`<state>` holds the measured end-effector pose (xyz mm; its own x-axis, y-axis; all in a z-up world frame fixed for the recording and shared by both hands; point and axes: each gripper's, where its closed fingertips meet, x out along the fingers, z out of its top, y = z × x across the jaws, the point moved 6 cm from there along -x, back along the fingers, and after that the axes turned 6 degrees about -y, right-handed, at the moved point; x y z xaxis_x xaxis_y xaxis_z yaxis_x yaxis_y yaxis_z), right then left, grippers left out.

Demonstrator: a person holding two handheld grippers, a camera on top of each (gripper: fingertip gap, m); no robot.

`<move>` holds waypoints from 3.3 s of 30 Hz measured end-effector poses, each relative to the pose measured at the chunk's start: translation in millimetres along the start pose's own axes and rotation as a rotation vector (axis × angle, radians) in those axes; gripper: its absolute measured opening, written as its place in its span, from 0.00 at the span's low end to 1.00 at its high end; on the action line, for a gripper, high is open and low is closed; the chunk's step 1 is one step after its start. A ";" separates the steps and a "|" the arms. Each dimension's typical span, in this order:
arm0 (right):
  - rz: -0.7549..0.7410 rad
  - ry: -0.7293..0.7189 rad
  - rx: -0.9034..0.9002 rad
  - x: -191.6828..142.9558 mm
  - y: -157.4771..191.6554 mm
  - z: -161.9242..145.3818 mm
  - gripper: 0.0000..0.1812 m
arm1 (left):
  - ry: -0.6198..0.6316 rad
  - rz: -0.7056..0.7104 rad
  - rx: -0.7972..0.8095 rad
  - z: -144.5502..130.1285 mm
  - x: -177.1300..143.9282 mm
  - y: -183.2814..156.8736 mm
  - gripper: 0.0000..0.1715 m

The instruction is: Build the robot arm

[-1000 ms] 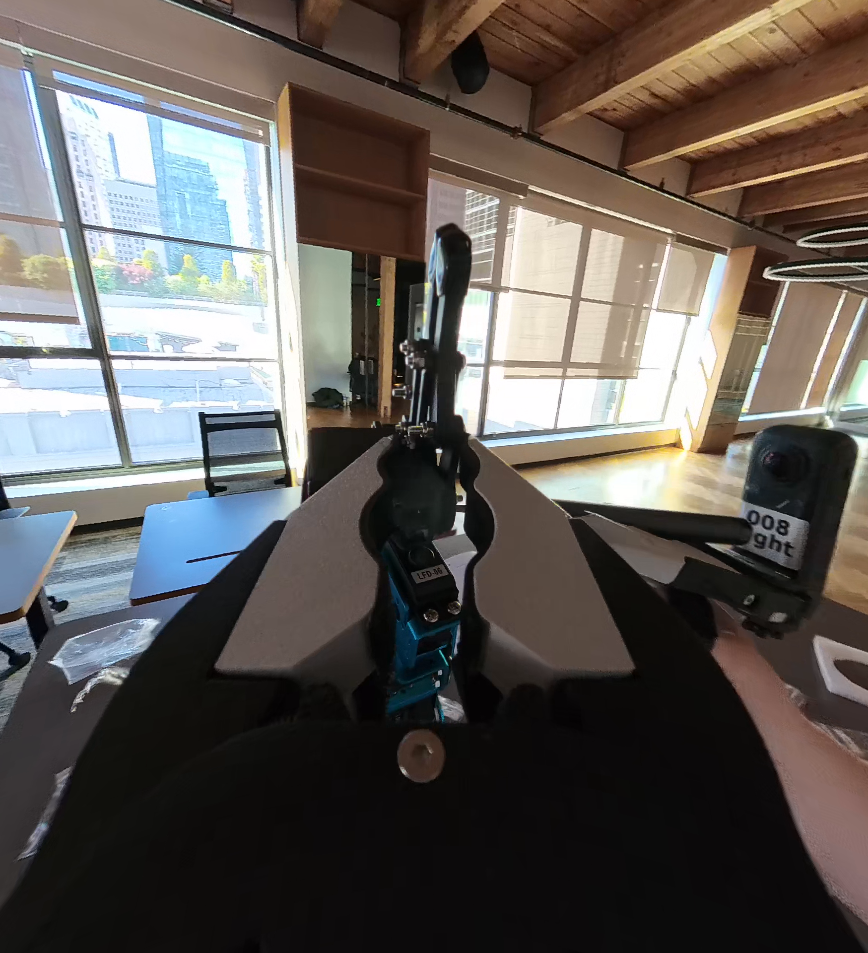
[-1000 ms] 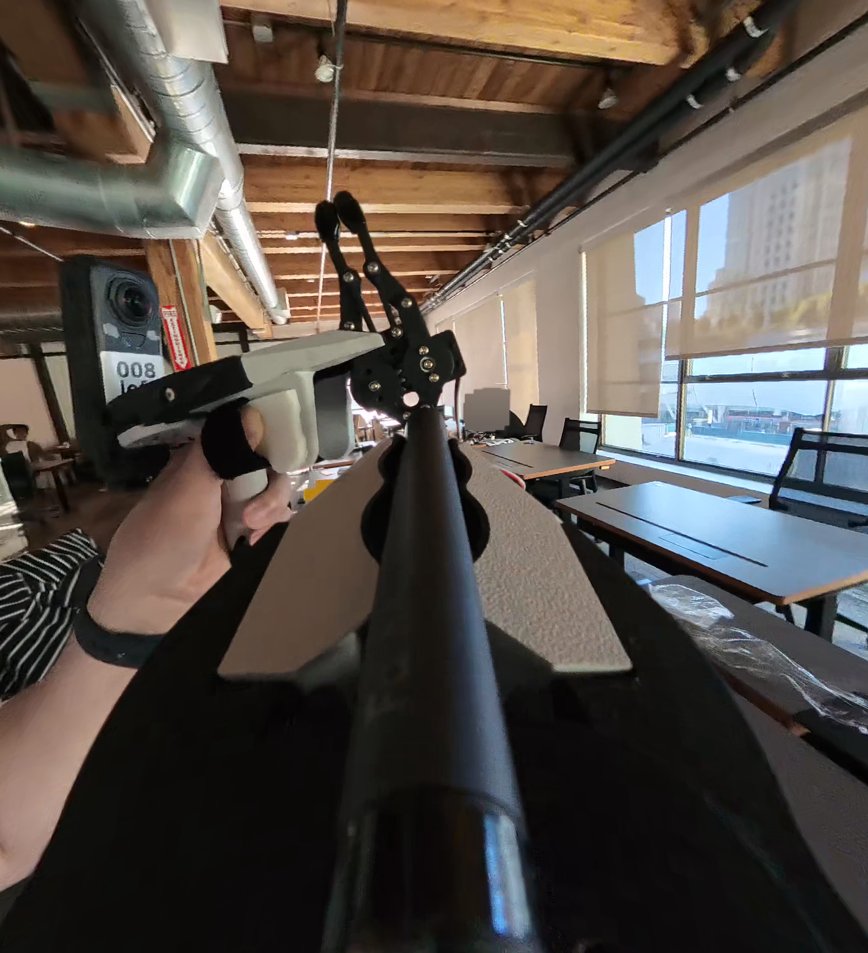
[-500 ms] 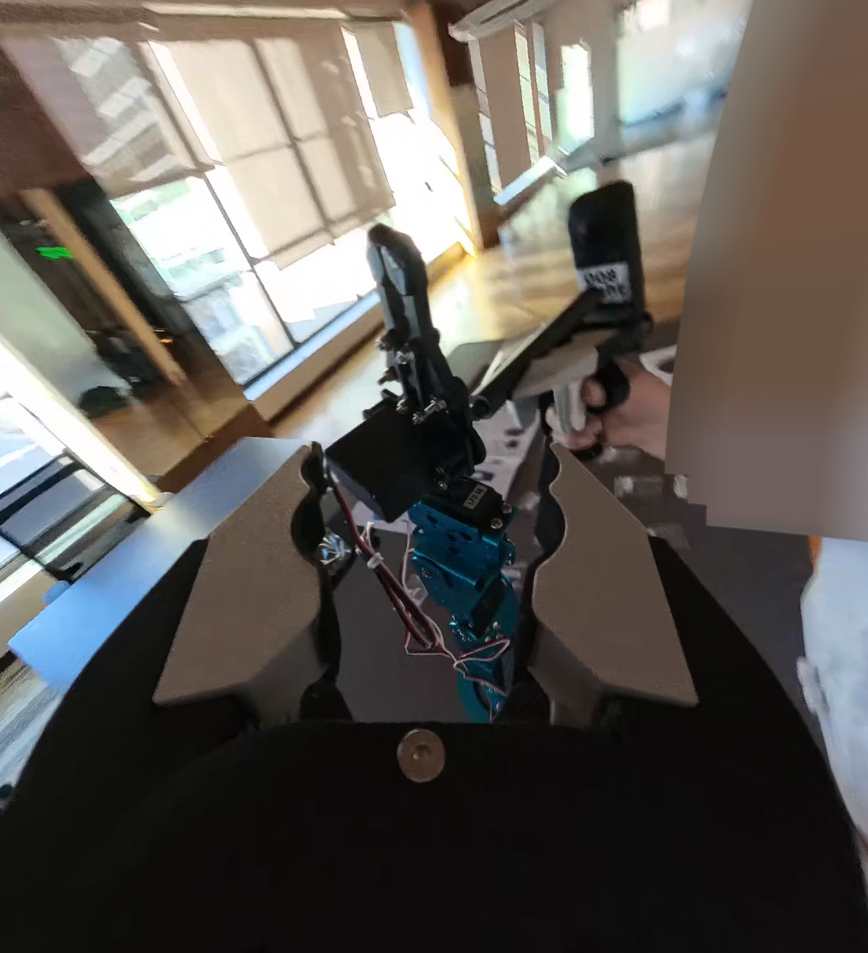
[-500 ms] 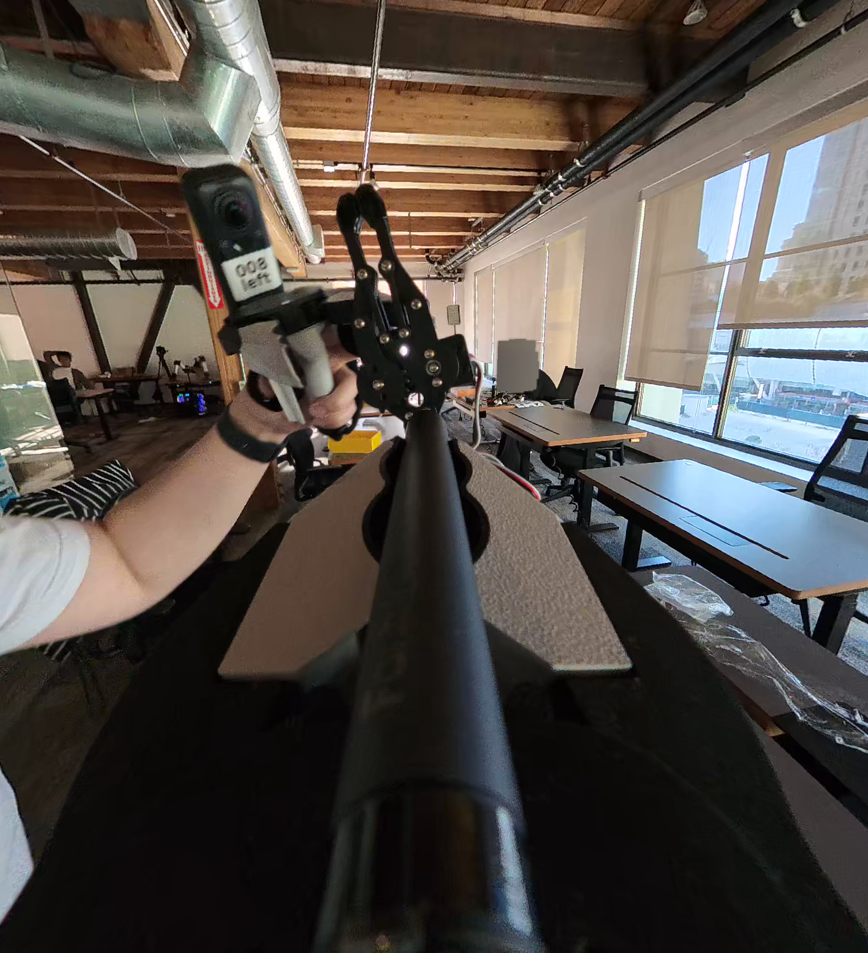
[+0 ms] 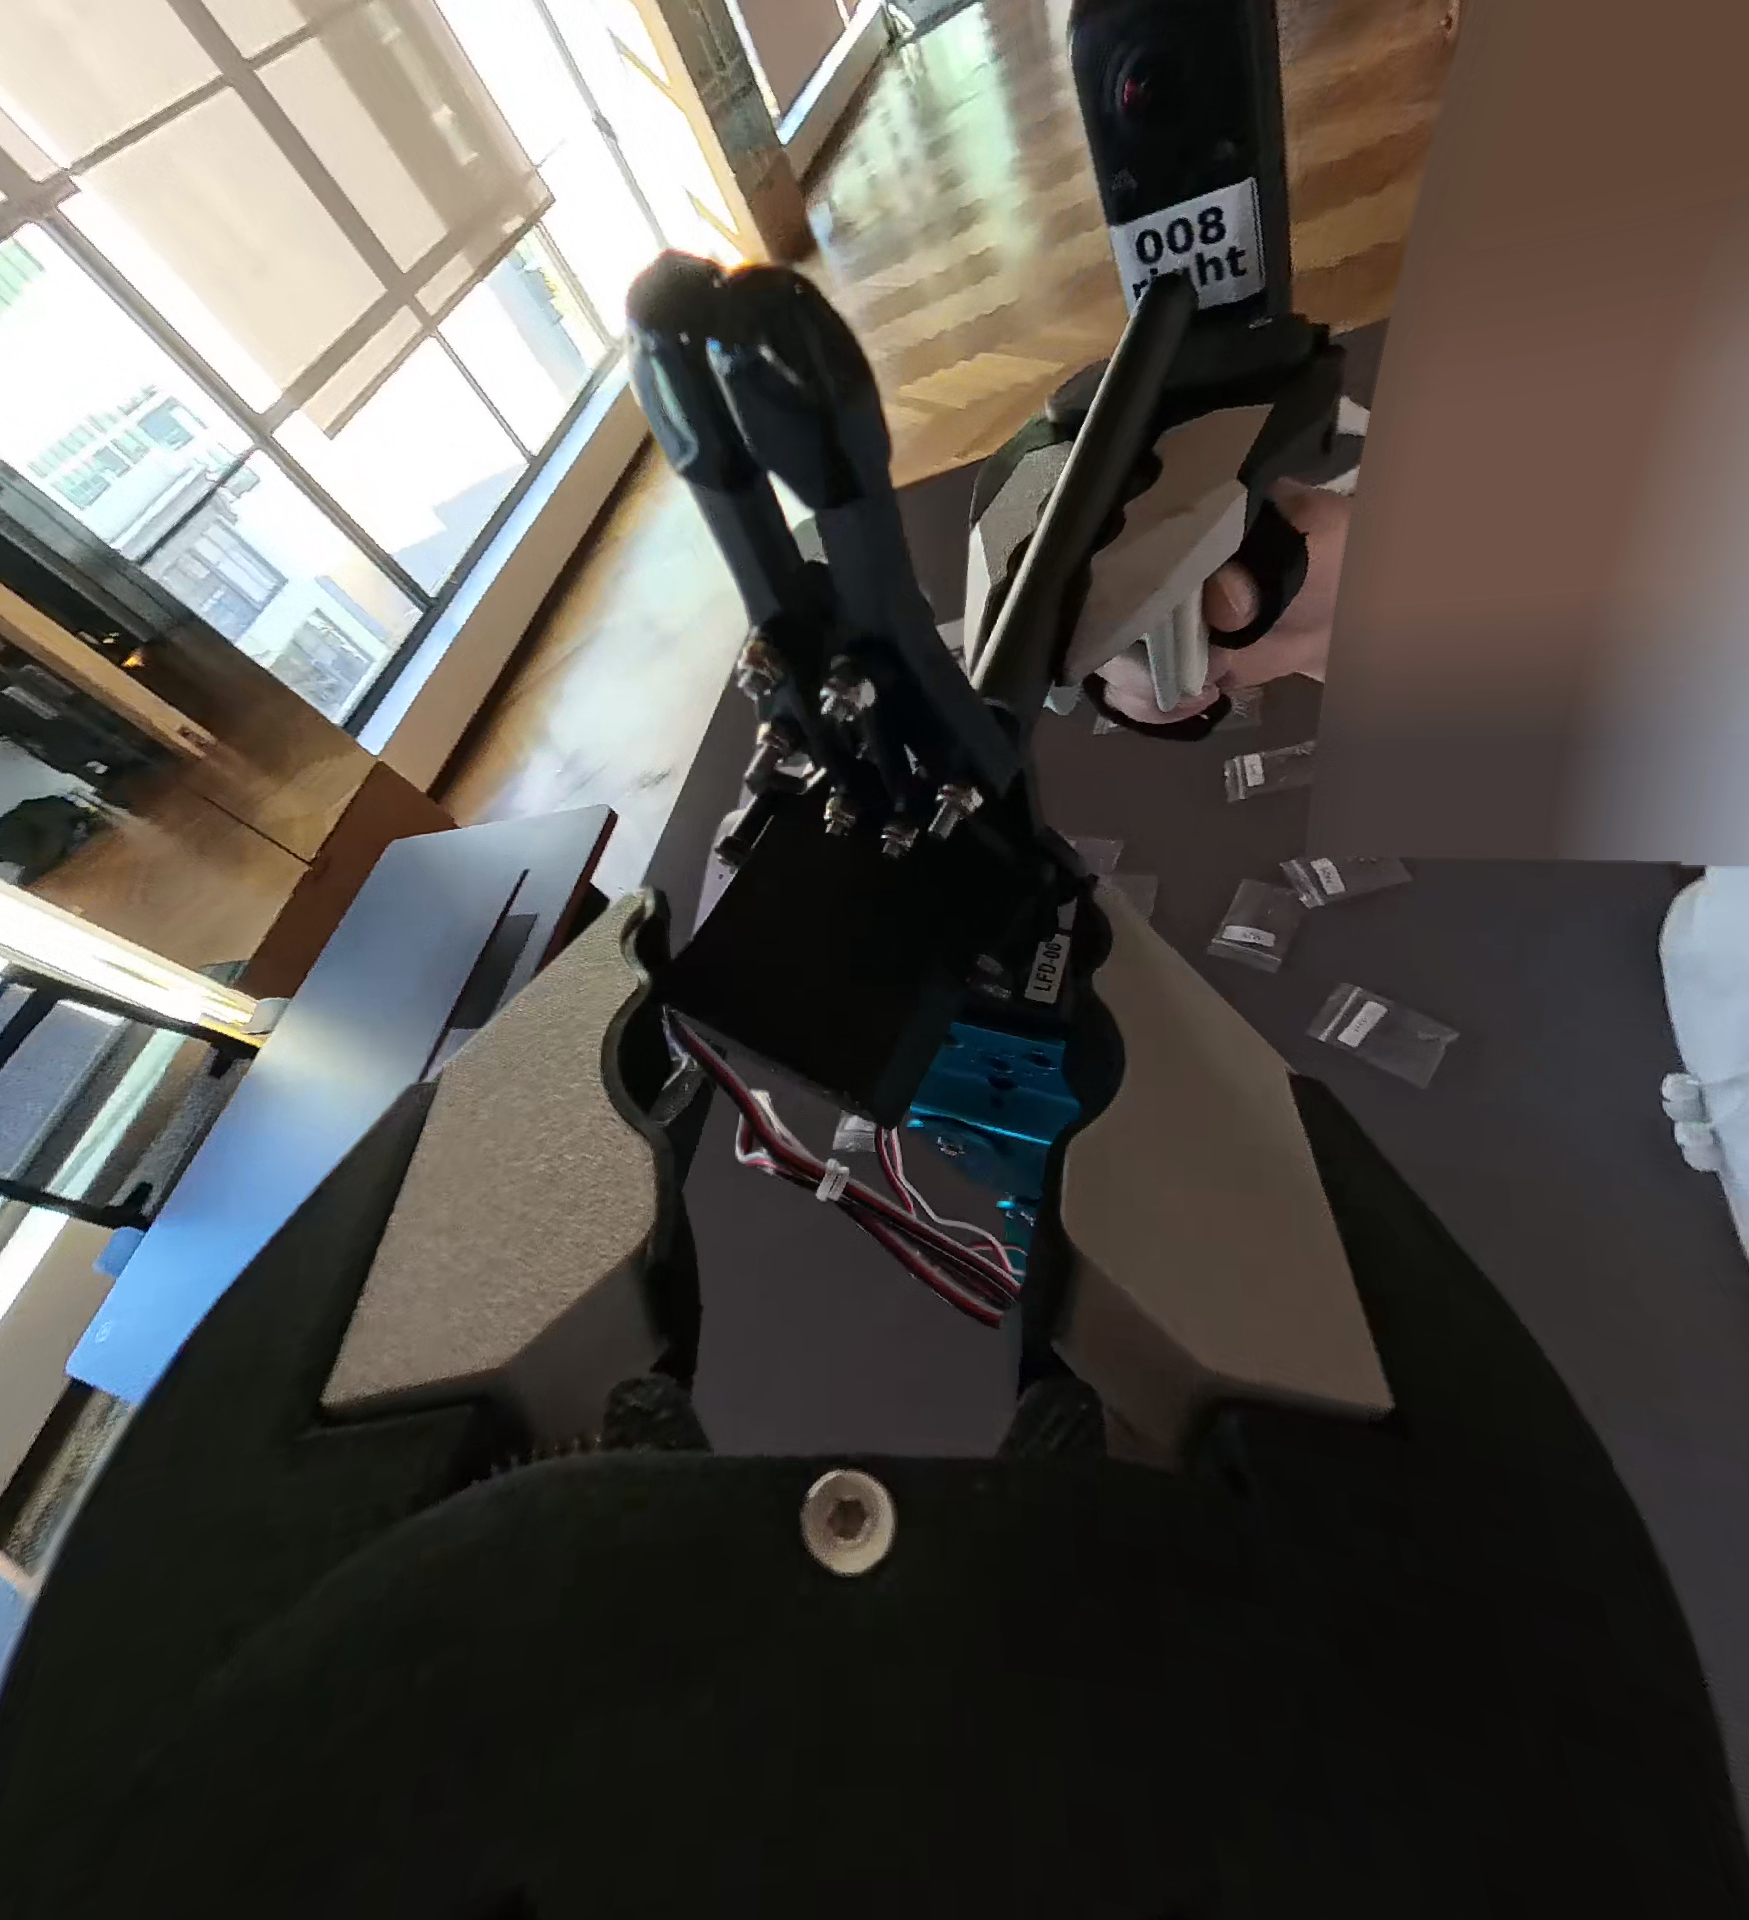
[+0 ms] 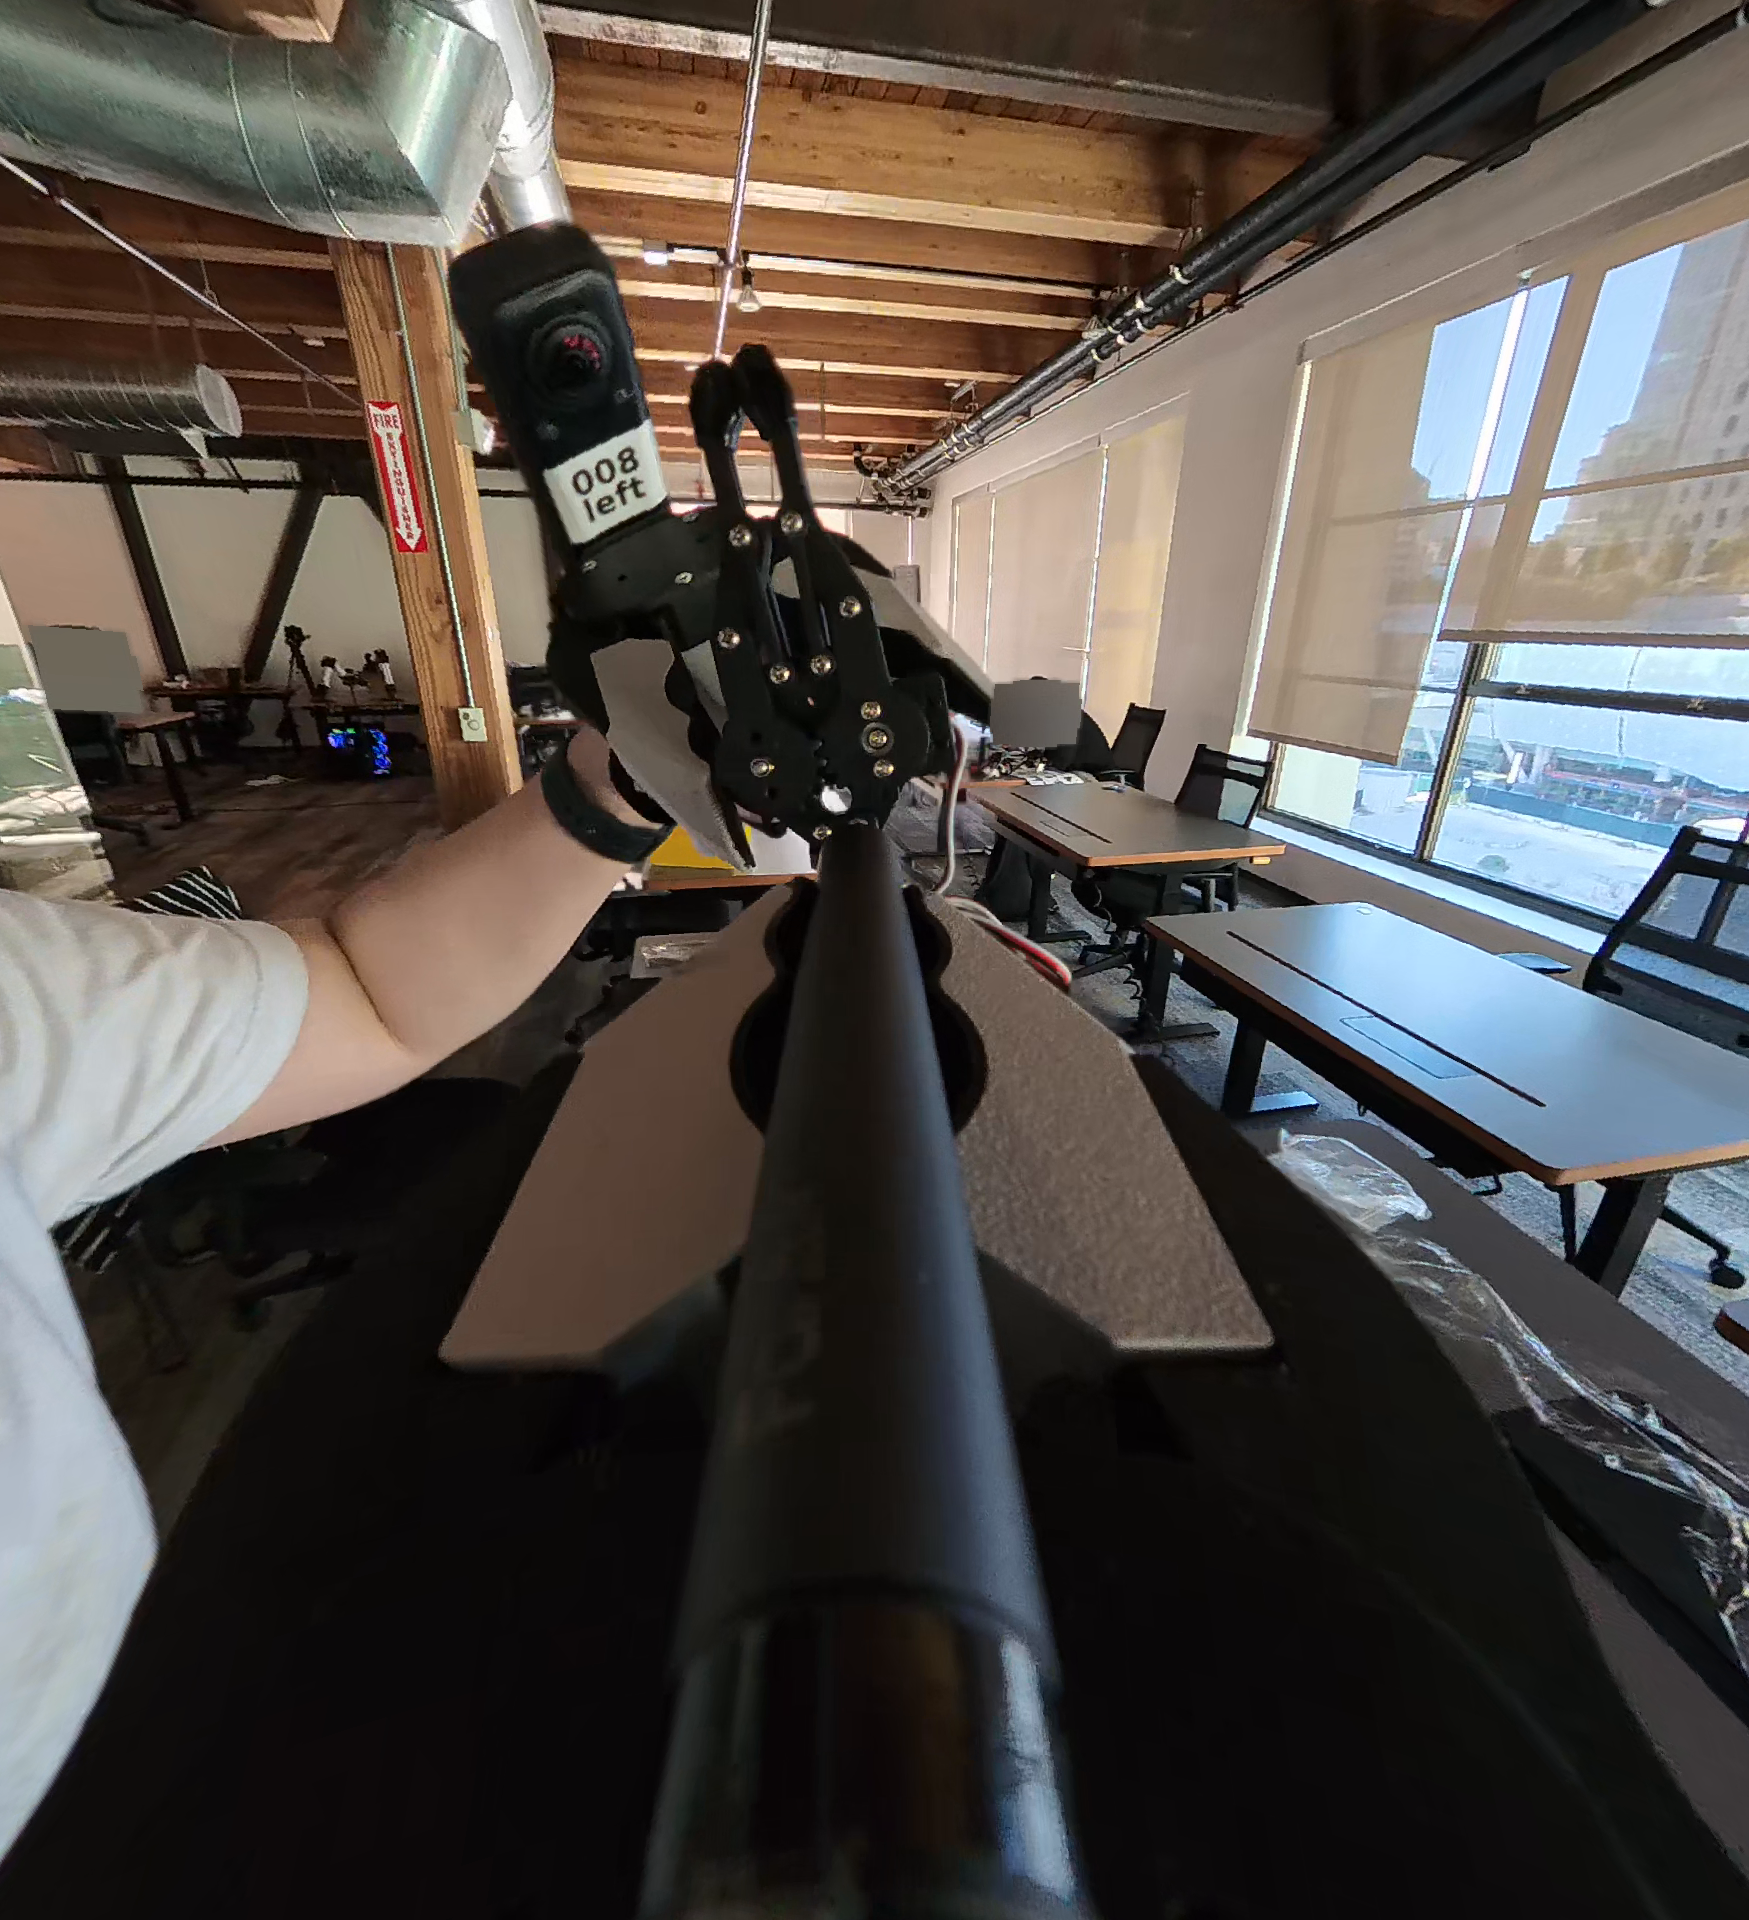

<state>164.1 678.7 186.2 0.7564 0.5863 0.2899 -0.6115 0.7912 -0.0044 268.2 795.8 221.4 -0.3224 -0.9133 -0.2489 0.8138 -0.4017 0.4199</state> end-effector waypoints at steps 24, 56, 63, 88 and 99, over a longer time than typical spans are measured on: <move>0.044 -0.008 0.706 -4.1 -21.5 -11.2 0.09 | 0.081 0.207 0.076 6.1 4.3 -14.9 0.41; 0.113 -0.055 0.508 5.2 -30.5 -10.7 0.09 | -0.079 0.022 0.141 27.5 13.9 -9.0 0.28; 0.134 -0.078 0.523 4.2 -31.9 -8.7 0.08 | -0.043 0.040 0.297 29.9 16.8 -21.7 0.29; 0.273 0.009 0.470 10.5 -42.7 -9.2 0.09 | -0.033 0.066 0.089 32.3 15.6 -15.9 0.26; 0.262 -0.046 0.490 8.8 -38.1 -9.7 0.09 | -0.043 0.062 0.114 33.4 15.9 -21.5 0.26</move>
<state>196.3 655.5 179.7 0.5605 0.7357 0.3803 -0.8224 0.4401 0.3607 229.5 787.7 237.5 -0.2957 -0.9376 -0.1828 0.7733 -0.3473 0.5305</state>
